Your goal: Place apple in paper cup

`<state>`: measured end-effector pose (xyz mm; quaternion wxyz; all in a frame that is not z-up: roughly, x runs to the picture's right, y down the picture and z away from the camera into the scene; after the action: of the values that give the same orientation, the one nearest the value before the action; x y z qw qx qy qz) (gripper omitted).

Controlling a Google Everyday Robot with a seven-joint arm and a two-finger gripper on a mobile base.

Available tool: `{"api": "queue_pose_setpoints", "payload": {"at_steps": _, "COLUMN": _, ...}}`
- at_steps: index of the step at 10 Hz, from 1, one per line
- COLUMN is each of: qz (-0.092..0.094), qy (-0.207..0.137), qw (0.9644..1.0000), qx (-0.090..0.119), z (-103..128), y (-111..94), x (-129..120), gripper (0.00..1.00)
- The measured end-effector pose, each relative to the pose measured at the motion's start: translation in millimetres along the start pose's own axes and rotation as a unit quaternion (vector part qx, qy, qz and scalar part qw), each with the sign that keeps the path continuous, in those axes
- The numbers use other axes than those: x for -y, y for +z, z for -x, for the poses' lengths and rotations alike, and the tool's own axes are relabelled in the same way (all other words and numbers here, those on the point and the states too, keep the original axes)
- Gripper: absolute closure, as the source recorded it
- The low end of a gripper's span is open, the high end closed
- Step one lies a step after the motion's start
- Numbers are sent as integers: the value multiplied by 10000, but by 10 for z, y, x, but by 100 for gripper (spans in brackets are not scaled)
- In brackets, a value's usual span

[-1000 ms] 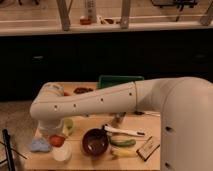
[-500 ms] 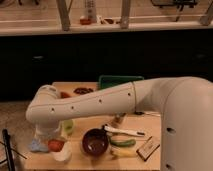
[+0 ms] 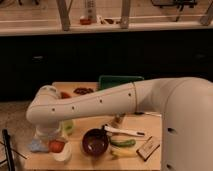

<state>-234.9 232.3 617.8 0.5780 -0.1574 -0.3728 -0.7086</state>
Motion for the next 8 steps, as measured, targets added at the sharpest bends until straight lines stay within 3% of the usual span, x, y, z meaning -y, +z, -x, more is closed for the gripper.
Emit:
{"api": "queue_pose_setpoints", "payload": {"at_steps": 1, "qz": 2, "qy": 8, "qw": 10000, "qx": 15, "z": -2, "y": 5, "x": -2, "gripper": 92}}
{"api": "queue_pose_setpoints", "payload": {"at_steps": 5, "qz": 15, "qy": -12, "qw": 10000, "qx": 96, "z": 6, "y": 24, "x": -10, "gripper": 49}}
{"api": "queue_pose_setpoints", "payload": {"at_steps": 8, "qz": 16, "qy": -27, "qw": 9999, "qx": 105, "z": 22, "y": 27, "x": -17, "gripper": 23}}
